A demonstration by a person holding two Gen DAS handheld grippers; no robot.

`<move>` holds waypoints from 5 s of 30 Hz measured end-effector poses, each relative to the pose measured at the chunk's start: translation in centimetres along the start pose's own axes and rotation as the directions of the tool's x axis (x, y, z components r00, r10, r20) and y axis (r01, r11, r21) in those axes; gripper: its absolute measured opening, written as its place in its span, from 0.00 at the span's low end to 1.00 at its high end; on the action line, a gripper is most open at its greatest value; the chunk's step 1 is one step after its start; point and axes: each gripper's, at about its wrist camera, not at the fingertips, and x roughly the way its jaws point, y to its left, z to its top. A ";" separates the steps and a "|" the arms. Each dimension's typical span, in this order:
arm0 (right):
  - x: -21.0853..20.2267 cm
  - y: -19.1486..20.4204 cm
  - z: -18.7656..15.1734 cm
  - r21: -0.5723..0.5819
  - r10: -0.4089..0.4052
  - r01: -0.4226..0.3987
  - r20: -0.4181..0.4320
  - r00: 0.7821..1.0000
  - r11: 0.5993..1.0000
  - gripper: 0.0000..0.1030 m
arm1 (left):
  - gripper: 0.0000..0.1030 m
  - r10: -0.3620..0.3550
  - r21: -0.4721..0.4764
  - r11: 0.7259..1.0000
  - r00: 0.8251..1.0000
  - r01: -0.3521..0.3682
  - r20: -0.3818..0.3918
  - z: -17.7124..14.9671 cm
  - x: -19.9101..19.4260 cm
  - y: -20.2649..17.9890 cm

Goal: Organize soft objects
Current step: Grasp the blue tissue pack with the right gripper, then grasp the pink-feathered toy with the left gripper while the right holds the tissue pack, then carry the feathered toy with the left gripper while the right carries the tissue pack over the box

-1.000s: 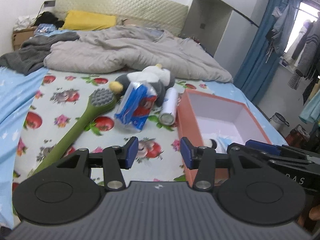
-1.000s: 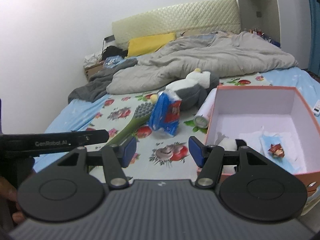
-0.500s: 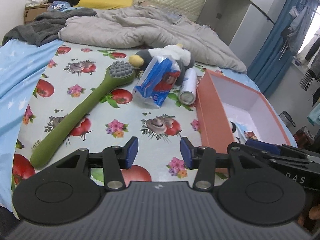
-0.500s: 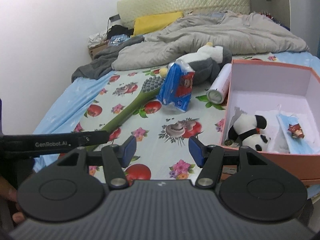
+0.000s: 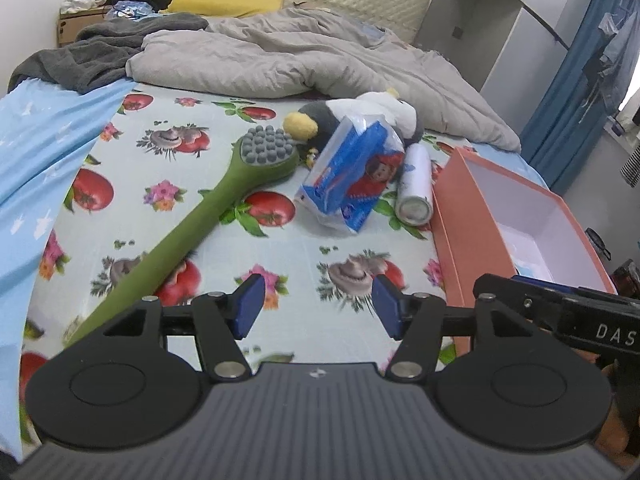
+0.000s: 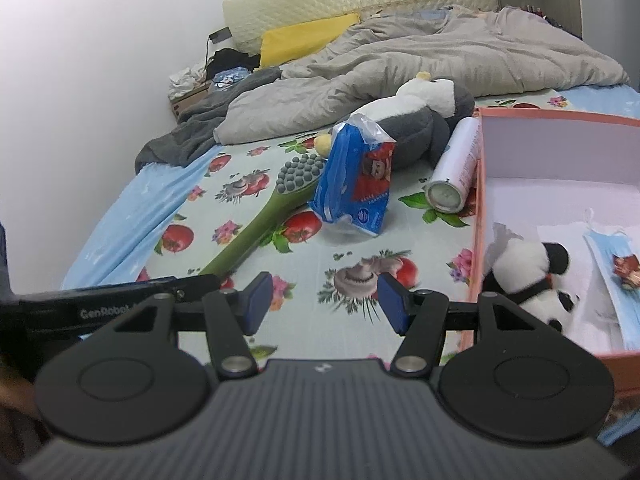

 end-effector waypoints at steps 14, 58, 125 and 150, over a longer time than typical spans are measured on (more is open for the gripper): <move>11.5 0.6 4.8 0.097 -0.025 0.027 -0.025 0.999 0.995 0.58 | 0.48 0.009 -0.027 1.000 1.000 -0.008 0.013 4.9 9.8 3.5; 15.7 -5.3 7.2 0.187 -0.279 0.292 -0.092 0.956 0.938 0.07 | 0.56 -0.034 0.422 0.906 0.999 0.037 -0.015 13.5 30.4 -1.7; 1.9 -0.3 -2.1 -0.005 -0.163 0.164 -0.110 0.980 0.986 0.08 | 0.50 0.089 0.139 0.986 0.996 -0.091 0.022 0.7 4.5 -1.7; -9.9 -1.6 3.2 0.025 -0.181 0.180 0.202 0.962 0.983 0.08 | 0.50 -0.108 0.137 0.987 0.981 0.086 0.163 5.2 -6.3 -9.7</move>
